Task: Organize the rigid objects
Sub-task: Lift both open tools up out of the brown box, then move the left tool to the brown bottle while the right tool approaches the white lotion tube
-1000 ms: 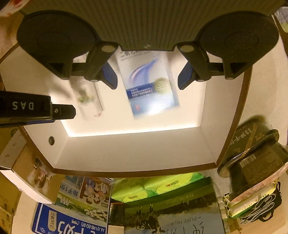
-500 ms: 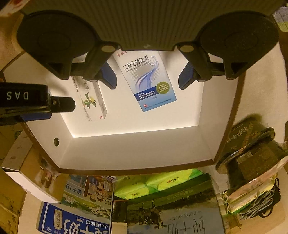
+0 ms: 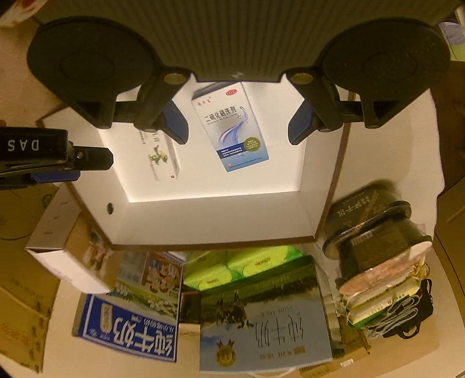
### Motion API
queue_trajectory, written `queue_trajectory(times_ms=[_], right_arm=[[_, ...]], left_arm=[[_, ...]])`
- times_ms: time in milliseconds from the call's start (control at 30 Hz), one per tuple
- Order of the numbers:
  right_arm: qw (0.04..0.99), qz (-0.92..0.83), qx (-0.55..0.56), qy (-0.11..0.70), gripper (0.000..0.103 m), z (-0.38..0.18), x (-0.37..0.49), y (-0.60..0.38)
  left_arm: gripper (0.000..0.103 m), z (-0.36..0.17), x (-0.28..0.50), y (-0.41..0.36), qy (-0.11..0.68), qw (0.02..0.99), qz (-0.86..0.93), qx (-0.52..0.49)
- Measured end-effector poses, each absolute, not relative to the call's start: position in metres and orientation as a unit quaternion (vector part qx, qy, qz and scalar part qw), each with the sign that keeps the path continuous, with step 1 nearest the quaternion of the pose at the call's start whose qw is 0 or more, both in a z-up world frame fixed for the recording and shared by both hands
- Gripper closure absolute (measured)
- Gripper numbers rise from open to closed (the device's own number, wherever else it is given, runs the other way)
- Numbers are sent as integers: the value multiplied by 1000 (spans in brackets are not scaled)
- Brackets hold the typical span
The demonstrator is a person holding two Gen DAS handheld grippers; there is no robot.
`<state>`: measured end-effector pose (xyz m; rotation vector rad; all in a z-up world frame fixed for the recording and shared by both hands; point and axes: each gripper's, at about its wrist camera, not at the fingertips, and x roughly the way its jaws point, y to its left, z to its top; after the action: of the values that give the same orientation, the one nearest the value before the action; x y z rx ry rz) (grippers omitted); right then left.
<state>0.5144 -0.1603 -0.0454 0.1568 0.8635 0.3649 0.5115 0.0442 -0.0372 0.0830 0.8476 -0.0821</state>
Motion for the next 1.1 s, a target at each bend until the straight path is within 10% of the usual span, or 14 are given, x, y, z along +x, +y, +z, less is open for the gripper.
queue_trajectory(times_ms=[1100], right_arm=[[909,204,100,350,32,9,290,-215]], left_arm=[[29,22,278,43,377,925,-31,-19]])
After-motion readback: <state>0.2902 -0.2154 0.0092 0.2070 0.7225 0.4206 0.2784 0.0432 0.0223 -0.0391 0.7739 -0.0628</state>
